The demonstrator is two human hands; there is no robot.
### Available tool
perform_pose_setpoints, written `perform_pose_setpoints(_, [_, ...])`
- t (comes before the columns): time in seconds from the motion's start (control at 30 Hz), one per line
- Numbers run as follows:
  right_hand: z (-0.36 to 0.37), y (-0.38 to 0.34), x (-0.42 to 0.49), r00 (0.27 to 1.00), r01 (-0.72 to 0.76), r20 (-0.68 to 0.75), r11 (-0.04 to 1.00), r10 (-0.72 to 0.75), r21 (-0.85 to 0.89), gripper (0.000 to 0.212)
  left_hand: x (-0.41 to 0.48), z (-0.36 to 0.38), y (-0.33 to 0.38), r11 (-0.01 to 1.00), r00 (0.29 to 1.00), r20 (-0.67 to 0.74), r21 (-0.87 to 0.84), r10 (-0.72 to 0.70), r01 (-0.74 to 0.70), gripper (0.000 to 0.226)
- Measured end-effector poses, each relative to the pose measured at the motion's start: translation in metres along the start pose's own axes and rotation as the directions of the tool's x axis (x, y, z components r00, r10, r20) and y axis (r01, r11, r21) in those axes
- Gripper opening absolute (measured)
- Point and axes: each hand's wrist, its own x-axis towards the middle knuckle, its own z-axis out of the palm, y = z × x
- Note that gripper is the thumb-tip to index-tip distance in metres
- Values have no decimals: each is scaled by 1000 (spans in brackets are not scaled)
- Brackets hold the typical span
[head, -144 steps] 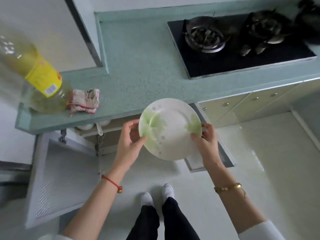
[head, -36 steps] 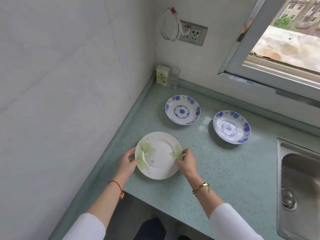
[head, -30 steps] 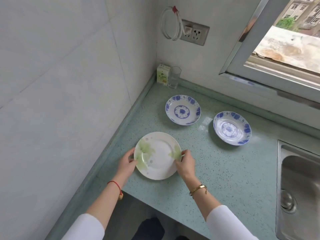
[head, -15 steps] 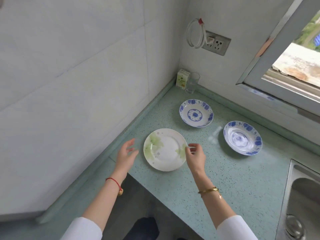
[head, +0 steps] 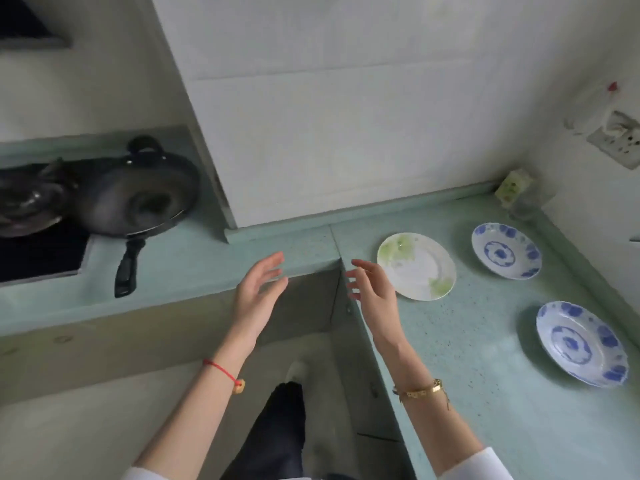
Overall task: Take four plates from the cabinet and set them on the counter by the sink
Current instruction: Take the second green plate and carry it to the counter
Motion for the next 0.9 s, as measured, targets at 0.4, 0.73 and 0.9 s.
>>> perform_pose_setpoints(0.4, [192, -10, -150, 762, 153, 644, 985, -68, -76, 24, -223, -202, -12, 998, 765, -643, -36, 23, -61, 43])
perform_pose_setpoints(0.73, [360, 17, -317, 441, 136, 897, 987, 18, -86, 26, -408, -339, -36, 986, 323, -939, -152, -121, -72, 37])
perform_pose_setpoints(0.9, [445, 33, -412, 339, 127, 940, 989, 26, -73, 26, -498, -416, -51, 987, 195, -971, -149, -136, -53, 39])
